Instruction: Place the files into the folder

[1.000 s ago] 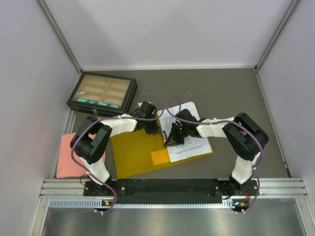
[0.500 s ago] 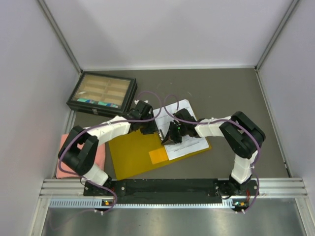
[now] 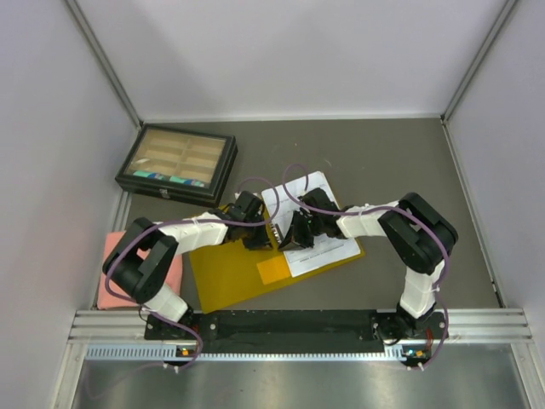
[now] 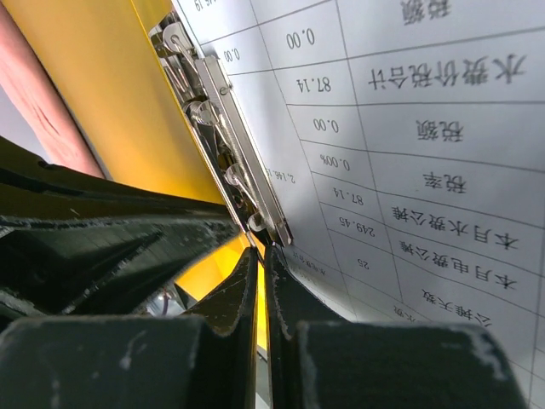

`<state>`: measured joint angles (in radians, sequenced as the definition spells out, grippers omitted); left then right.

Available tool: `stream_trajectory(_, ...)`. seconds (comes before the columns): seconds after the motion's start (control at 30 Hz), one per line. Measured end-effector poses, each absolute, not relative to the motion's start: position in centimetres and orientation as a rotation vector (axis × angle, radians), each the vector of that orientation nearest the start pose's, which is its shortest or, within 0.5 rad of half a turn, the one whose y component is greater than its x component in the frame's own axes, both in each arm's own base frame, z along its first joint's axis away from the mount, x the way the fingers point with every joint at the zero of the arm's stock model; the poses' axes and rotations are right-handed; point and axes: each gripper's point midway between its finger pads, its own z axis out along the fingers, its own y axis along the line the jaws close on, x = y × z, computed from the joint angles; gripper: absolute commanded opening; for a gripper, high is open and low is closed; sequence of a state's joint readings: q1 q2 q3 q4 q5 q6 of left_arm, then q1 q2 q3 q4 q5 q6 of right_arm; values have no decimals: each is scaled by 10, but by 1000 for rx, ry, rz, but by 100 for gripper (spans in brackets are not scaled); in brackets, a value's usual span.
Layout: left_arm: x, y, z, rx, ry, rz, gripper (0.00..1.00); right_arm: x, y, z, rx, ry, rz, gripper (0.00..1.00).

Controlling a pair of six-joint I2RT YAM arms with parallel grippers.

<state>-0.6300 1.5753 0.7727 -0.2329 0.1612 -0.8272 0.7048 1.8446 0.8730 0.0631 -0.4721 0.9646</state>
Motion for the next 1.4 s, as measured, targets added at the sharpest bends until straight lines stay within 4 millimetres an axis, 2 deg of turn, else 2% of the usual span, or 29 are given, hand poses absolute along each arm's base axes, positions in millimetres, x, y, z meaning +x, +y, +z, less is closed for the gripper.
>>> stream_trajectory(0.13, 237, -262, 20, -199, 2747, -749, 3, 228, 339, 16, 124, 2806, 1173, 0)
stream_trajectory(0.23, 237, -264, 20, -210, 2753, -756, 3, 227, 339, 16, 122, 2808, 1181, 1)
stream_trajectory(0.5, 238, -265, 20, -220, 2747, -761, 3, 228, 337, 18, 97, 2800, 1194, 18)
stream_trajectory(0.63, 238, -265, 21, -213, 2745, -755, 9, 227, 336, 21, 69, 2795, 1196, 23)
stream_trajectory(0.77, 239, -263, 22, -177, 2743, -708, 18, 226, 334, 22, 46, 2799, 1185, 27)
stream_trajectory(0.9, 237, -251, 29, -136, 2744, -625, 30, 223, 330, 25, 30, 2804, 1169, 33)
stream_trajectory(1.0, 237, -239, 43, -117, 2723, -578, 35, 221, 328, 27, 20, 2809, 1155, 38)
stream_trajectory(1.07, 237, -232, 57, -107, 2694, -574, 43, 219, 324, 29, 4, 2816, 1137, 41)
stream_trajectory(1.1, 240, -224, 66, -117, 2673, -569, 47, 217, 322, 30, -3, 2821, 1123, 42)
stream_trajectory(1.13, 242, -216, 75, -131, 2652, -571, 54, 217, 320, 30, -11, 2823, 1112, 43)
stream_trajectory(1.23, 250, -189, 99, -203, 2587, -563, 64, 218, 314, 34, -32, 2825, 1060, 48)
stream_trajectory(1.27, 252, -178, 108, -240, 2560, -557, 74, 219, 313, 35, -40, 2822, 1047, 50)
stream_trajectory(1.33, 250, -157, 125, -296, 2506, -538, 82, 222, 310, 39, -55, 2810, 1028, 54)
stream_trajectory(1.37, 249, -150, 132, -309, 2482, -528, 94, 223, 308, 40, -59, 2809, 1020, 56)
stream_trajectory(1.4, 245, -142, 139, -331, 2456, -513, 98, 223, 307, 41, -68, 2803, 1020, 63)
